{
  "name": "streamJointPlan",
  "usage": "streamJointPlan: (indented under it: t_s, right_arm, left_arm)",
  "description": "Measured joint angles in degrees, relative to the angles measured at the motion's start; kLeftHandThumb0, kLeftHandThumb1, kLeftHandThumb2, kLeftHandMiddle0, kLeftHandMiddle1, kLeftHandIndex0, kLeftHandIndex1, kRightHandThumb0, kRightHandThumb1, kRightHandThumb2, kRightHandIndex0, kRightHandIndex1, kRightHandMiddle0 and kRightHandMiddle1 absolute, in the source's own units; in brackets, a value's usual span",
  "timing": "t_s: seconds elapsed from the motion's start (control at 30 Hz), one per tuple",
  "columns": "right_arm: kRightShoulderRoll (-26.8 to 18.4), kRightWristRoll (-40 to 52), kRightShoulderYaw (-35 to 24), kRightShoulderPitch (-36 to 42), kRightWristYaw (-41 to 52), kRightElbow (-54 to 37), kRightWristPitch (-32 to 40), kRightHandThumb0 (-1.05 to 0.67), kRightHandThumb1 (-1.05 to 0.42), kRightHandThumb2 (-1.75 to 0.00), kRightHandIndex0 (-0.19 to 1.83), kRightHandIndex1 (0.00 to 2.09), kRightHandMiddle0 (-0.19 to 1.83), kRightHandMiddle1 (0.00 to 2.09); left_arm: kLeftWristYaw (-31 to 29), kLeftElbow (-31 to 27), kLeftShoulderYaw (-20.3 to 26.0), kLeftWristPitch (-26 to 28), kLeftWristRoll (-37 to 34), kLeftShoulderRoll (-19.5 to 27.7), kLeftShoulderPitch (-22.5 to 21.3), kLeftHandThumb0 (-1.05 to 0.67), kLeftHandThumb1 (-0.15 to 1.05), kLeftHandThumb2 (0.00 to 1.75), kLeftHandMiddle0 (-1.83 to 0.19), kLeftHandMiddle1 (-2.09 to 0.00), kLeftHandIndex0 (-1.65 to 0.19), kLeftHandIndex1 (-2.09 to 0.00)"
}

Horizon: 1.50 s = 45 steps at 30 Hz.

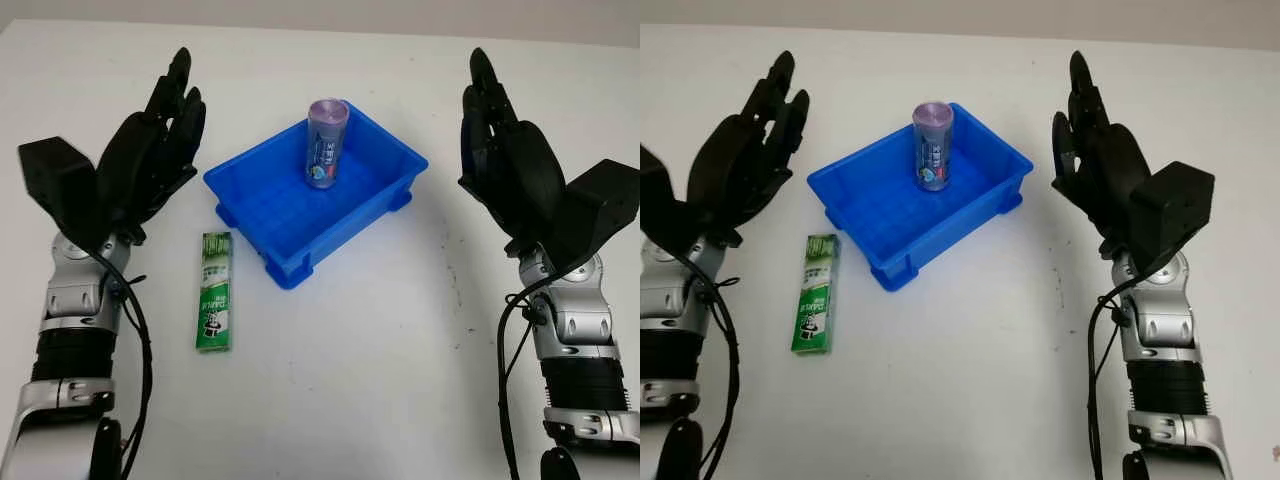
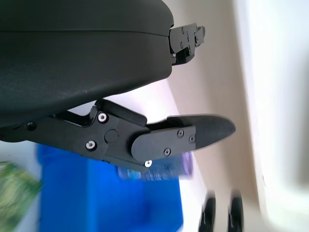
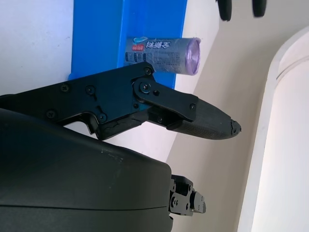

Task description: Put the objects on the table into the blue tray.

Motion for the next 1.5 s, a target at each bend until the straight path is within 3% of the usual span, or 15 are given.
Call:
streamJointPlan:
  t_s: [0.1,0.3,0.6,0.9,0.97,1.03,1.1,1.17,1.4,1.5]
  right_arm:
    - [0.23,0.11,0.01,-0.07,0.09,0.01,0.27,-0.67,-1.05,-0.79,-0.19,0.00,-0.19,0.00]
    - [0.68,1.07,-0.11,-0.19,0.08,0.07,2.12,-0.67,-1.05,-0.77,-0.19,0.00,-0.19,0.00]
    - [1.18,3.13,-1.35,-0.43,-0.32,0.04,4.34,-0.66,-1.05,-0.74,-0.19,0.00,-0.19,0.00]
    - [2.60,4.88,-1.70,-2.17,-0.66,0.68,4.62,-0.66,-1.05,-0.75,-0.19,0.00,-0.19,0.00]
    - [2.76,4.98,-1.72,-2.25,-0.78,0.85,4.65,-0.66,-1.05,-0.75,-0.19,0.00,-0.19,0.00]
    - [2.87,5.11,-1.80,-2.33,-0.81,1.08,4.67,-0.66,-1.05,-0.74,-0.19,0.00,-0.19,0.00]
    - [2.97,5.15,-1.95,-2.35,-0.92,1.22,4.78,-0.67,-1.05,-0.74,-0.19,0.00,-0.19,0.00]
    - [3.07,5.16,-2.20,-2.37,-1.04,1.41,4.78,-0.67,-1.05,-0.73,-0.19,0.00,-0.19,0.00]
    - [3.10,5.07,-2.58,-3.15,-0.31,3.71,4.76,-0.68,-1.05,-0.74,-0.19,0.00,-0.19,0.00]
    - [3.09,4.76,-2.51,-3.87,0.06,4.78,4.72,-0.69,-1.05,-0.74,-0.19,0.00,-0.19,0.00]
  left_arm:
    - [-4.79,-6.72,0.51,2.33,-2.17,4.63,2.55,-0.66,1.01,0.12,0.02,-0.06,-0.03,-0.07]
    - [-10.49,-19.34,0.42,5.77,-1.01,13.38,9.06,-0.56,0.87,0.03,0.05,-0.04,0.03,-0.04]
    - [-16.32,-29.26,-0.64,-3.74,7.38,24.10,11.91,-0.58,0.84,0.04,0.09,-0.05,0.05,-0.06]
    - [-17.94,-33.20,-3.02,-15.28,13.73,29.51,11.90,-0.46,0.78,0.04,-0.07,-0.09,-0.11,-0.10]
    - [-17.21,-33.26,-3.03,-18.58,15.10,29.64,11.90,-0.43,0.82,0.06,-0.11,-0.08,-0.14,-0.10]
    - [-15.78,-33.15,-3.02,-23.02,17.05,29.69,11.90,-0.26,0.95,0.08,-0.17,-0.08,-0.21,-0.10]
    - [-14.00,-32.68,-3.02,-28.56,19.60,29.71,11.90,-0.20,0.98,0.08,-0.18,-0.07,-0.23,-0.10]
    - [-12.59,-31.75,-3.05,-33.31,22.02,30.05,11.90,-0.19,0.98,0.07,-0.20,-0.07,-0.25,-0.10]
    - [-8.01,-28.25,-3.33,-43.36,25.51,32.78,11.89,-0.31,1.04,0.11,-0.24,-0.07,-0.27,-0.09]
    - [-6.55,-27.51,-3.97,-46.65,26.36,34.35,11.64,-0.29,1.05,0.10,-0.24,-0.06,-0.25,-0.08]
